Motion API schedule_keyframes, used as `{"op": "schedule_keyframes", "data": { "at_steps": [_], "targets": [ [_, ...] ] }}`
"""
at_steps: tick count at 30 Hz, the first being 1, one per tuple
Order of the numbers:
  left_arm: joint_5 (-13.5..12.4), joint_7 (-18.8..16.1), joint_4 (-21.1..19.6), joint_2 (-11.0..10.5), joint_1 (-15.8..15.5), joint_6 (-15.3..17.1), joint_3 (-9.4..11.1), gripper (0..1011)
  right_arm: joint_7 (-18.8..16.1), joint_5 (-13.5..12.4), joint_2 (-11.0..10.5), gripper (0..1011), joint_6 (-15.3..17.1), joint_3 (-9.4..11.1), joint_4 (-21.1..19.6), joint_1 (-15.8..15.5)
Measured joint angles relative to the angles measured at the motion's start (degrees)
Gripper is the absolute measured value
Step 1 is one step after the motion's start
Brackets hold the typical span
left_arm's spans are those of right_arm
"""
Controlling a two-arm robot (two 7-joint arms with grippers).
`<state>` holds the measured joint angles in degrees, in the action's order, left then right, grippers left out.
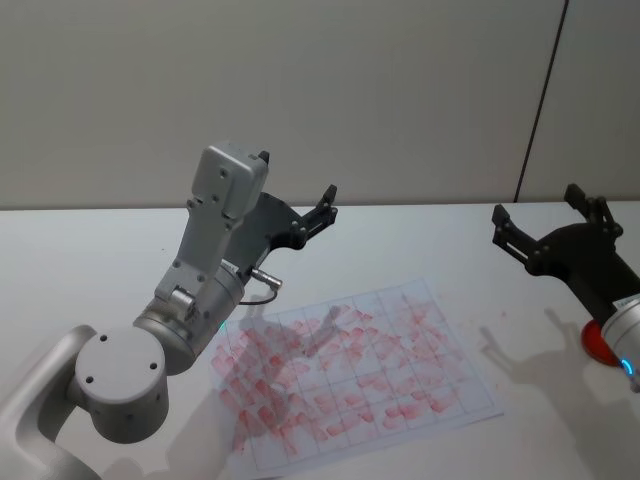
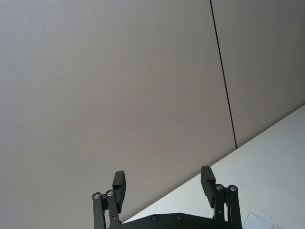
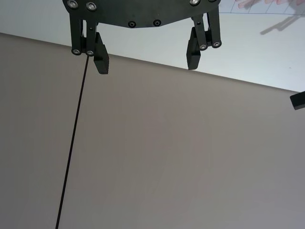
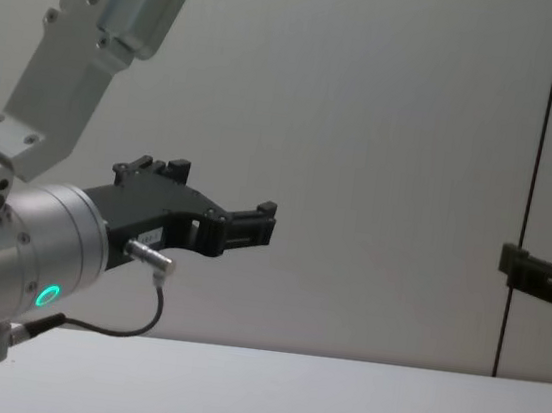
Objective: Use the one hand to pick up the stamp and affix it onto the A4 paper.
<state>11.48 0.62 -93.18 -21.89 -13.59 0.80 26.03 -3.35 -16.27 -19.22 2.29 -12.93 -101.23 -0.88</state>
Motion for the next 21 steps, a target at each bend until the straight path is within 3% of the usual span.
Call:
{"op": "schedule_keyframes", "data": {
  "at_steps": [9, 21],
  "targets": [
    [0.00, 0.00, 0.00, 0.00, 0.00, 0.00, 0.00, 1001, 3.30, 0.32, 0.42, 1001, 2.31, 0.17, -0.08, -0.34],
    [0.00, 0.00, 0.00, 0.00, 0.00, 0.00, 0.00, 1001, 9.05, -0.43, 0.48, 1001, 8.10, 1.20, -0.43, -1.40]
  ]
}}
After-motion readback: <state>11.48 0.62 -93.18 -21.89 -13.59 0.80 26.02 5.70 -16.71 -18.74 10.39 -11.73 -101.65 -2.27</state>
